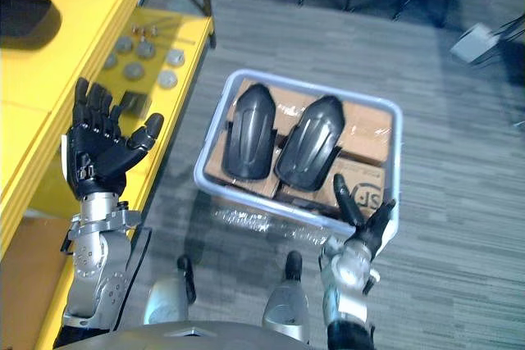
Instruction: Walk over and take three plastic housings, then place them on the shelf
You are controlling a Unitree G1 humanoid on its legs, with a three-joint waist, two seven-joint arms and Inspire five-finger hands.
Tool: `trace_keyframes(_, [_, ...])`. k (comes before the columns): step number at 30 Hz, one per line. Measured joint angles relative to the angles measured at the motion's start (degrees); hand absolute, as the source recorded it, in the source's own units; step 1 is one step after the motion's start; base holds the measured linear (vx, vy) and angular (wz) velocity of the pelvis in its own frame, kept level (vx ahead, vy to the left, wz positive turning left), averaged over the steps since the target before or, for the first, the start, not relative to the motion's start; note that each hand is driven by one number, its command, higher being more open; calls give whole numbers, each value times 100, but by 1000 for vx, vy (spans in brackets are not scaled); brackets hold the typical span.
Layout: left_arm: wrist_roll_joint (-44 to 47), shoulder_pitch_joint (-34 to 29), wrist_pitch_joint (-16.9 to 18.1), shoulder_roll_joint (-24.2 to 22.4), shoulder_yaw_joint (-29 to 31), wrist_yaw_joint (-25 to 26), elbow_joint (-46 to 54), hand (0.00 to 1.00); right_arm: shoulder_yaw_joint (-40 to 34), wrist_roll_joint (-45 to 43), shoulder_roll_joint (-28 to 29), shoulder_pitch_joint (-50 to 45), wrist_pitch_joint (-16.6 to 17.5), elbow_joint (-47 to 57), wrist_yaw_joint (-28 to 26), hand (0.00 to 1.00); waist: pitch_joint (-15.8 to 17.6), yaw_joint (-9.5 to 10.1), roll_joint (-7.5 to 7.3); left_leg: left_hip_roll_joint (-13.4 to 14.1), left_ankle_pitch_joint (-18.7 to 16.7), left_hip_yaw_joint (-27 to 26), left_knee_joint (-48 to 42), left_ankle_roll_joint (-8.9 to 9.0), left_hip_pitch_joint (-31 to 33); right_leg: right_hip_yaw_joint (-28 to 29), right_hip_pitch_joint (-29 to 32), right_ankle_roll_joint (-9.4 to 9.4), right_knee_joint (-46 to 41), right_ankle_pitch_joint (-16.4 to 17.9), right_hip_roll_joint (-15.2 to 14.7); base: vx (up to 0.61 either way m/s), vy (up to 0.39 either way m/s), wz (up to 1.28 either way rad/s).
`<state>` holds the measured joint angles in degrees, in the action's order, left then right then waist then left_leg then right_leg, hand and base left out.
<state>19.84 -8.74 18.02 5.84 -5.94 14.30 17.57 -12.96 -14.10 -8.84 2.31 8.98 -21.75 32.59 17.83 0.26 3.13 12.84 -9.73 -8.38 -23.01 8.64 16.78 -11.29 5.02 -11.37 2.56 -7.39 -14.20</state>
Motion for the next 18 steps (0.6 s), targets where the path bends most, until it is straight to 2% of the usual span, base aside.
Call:
trace_keyframes(1, [-2, -7, -66, 4, -92, -79, 0, 100, -88, -1, -242, 272, -32, -73, 80, 100, 90, 14, 71, -15, 48, 69, 8, 3, 61, -62, 17, 9, -1, -11, 4, -126, -23, 29])
trace_keyframes(2, [-2, -7, -83, 13, -143, -111, -2, 100, -140, -2, -345, 364, -40, -122, 119, 100, 100, 31, 82, -16, 58, 98, 16, 6, 112, -79, 57, 14, -3, -16, 11, -110, -19, 14])
trace_keyframes(5, [1, 75, -86, 175, -338, -259, -14, 100, -281, -74, -732, 786, -94, -379, 167, 100, 161, 116, 50, -13, 72, 237, -3, 28, 281, -93, 183, 34, -15, -31, 59, -72, -16, 5])
trace_keyframes(7, [5, 256, -95, 309, -373, -331, -24, 100, -334, -82, -955, 1117, -110, -549, 144, 100, 402, 125, 11, -14, 66, 267, -92, 27, 299, -89, 191, 43, -73, -38, 61, -49, 15, 1])
trace_keyframes(9, [9, 393, -116, 428, -374, -379, -41, 100, -334, -88, -1026, 1249, -120, -740, 104, 100, 507, 126, -15, -18, 64, 306, -138, 22, 358, -100, 214, 52, -94, -45, 59, -41, 28, 6])
trace_keyframes(14, [36, 648, -223, 504, -376, -518, -341, 100, -324, -142, -1334, 1690, -516, -1351, -254, 100, 655, 177, -2, -36, 48, 408, -274, -4, 497, -114, 296, 53, -159, -45, 58, -11, 22, 2])
trace_keyframes(18, [36, 709, -303, 555, -384, -567, -460, 100, -198, -213, -1988, 2259, -882, -2144, -698, 100, 784, 239, 83, -42, 48, 486, -314, -5, 569, -177, 313, 52, -189, -45, 60, -22, 14, 5])
